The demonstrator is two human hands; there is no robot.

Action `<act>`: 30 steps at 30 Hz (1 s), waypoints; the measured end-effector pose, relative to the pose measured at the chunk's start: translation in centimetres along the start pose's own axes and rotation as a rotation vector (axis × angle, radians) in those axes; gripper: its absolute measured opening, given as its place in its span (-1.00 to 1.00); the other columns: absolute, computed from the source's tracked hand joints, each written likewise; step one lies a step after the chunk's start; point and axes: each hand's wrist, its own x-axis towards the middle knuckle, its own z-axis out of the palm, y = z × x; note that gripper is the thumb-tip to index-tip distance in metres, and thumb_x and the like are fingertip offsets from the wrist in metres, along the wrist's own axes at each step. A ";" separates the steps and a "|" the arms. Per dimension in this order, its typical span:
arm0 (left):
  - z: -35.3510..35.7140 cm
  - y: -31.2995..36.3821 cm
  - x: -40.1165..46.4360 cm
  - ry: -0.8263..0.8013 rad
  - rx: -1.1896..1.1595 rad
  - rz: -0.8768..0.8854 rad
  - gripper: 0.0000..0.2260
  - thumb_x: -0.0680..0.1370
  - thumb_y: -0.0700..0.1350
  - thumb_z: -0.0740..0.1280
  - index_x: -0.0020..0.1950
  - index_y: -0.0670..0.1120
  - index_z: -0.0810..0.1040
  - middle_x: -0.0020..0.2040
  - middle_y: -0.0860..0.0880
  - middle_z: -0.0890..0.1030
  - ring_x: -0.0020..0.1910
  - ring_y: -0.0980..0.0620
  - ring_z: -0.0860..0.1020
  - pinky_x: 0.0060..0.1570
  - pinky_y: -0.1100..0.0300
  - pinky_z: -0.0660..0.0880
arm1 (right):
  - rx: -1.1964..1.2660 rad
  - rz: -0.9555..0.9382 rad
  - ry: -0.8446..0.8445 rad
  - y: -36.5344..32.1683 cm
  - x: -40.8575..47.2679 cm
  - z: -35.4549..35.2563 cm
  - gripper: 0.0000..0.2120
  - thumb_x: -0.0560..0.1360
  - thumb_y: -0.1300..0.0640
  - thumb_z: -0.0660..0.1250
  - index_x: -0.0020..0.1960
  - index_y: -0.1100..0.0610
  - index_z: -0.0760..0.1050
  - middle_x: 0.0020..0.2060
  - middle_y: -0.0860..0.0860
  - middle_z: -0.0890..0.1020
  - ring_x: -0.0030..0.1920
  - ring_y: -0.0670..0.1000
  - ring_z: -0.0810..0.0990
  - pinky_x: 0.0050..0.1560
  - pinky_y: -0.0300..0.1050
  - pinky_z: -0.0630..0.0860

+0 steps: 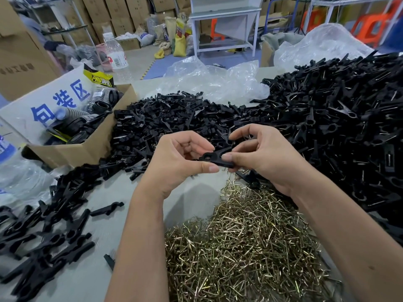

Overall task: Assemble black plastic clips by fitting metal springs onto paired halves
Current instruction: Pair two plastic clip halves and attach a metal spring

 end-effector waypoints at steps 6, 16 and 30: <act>0.3 0.2 0.1 -0.001 -0.018 -0.002 -0.65 0.16 -0.10 0.73 -0.12 0.01 0.72 -0.23 0.04 0.66 -0.26 0.01 0.59 -0.31 -0.05 0.55 | 0.226 0.097 0.023 0.0 -0.2 0.4 -0.48 0.19 0.17 0.68 0.07 0.20 0.56 -0.19 0.14 0.74 -0.25 0.05 0.69 -0.28 -0.20 0.58; 1.0 0.7 0.3 -0.005 -0.252 0.074 -0.61 0.15 -0.10 0.74 -0.10 0.01 0.72 -0.22 -0.04 0.70 -0.14 -0.23 0.62 -0.10 -0.17 0.56 | 1.010 0.354 -0.430 0.8 -0.5 2.4 -0.47 0.10 0.02 0.77 -0.04 0.25 0.70 -0.09 0.09 0.67 -0.19 -0.08 0.61 -0.03 -0.26 0.66; 1.4 1.2 0.3 -0.016 -0.352 0.012 -0.40 0.15 -0.15 0.74 -0.11 -0.04 0.35 -0.24 0.03 0.63 -0.11 -0.26 0.40 -0.30 0.00 0.37 | 0.945 0.236 -0.549 0.6 -0.7 1.8 -0.54 0.22 -0.02 0.70 0.03 0.12 0.68 -0.37 0.10 0.64 -0.58 -0.14 0.54 -0.65 -0.37 0.43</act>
